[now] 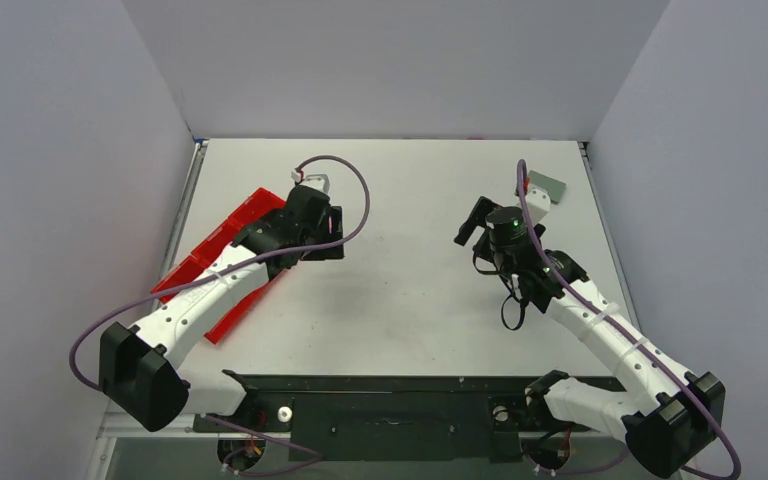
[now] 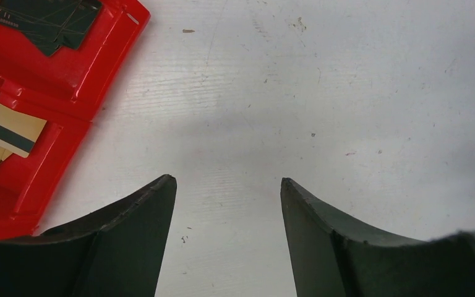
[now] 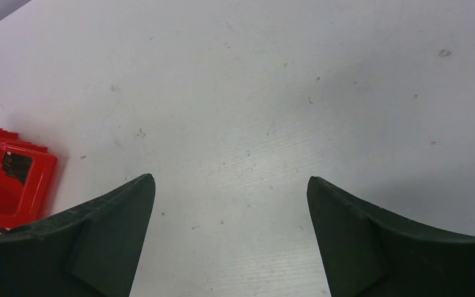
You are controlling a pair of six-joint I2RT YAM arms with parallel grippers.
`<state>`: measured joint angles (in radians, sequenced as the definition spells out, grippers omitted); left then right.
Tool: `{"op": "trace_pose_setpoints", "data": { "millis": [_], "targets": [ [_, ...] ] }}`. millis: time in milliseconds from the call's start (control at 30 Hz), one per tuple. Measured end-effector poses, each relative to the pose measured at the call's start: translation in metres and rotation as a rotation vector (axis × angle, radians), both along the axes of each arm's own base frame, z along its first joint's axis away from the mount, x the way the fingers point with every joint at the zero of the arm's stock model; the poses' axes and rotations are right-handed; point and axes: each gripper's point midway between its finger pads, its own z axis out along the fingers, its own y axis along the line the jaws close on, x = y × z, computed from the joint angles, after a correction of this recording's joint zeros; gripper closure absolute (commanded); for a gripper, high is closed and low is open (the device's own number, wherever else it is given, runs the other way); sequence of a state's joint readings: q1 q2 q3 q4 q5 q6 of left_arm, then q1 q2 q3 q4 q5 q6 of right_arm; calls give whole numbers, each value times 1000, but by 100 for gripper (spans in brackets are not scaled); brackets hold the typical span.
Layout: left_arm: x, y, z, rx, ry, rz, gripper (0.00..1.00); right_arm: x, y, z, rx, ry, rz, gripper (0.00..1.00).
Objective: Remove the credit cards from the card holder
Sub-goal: Move the card holder to the center of the board.
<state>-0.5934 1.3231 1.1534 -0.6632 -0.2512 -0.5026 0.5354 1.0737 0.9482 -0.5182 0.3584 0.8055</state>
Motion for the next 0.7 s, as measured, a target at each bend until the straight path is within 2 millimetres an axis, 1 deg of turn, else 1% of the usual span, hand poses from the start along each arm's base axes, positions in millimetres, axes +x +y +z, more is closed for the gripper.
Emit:
{"op": "trace_pose_setpoints", "data": {
  "millis": [233,433,533,600,700],
  "targets": [
    [-2,-1,7,2,8,-32,37,0,-1,0,-9,1,2,11],
    [-5,-3,6,6,18,-72,35,4,-7,-2,-18,12,-20,11],
    [-5,-2,8,1,18,-79,35,13,-14,-2,-26,23,-46,12],
    [-4,0,8,-4,17,-76,35,22,-23,-3,-35,33,-80,12],
    [-3,5,7,-22,26,-67,35,44,-43,-6,-56,61,-146,13]
  ]
}}
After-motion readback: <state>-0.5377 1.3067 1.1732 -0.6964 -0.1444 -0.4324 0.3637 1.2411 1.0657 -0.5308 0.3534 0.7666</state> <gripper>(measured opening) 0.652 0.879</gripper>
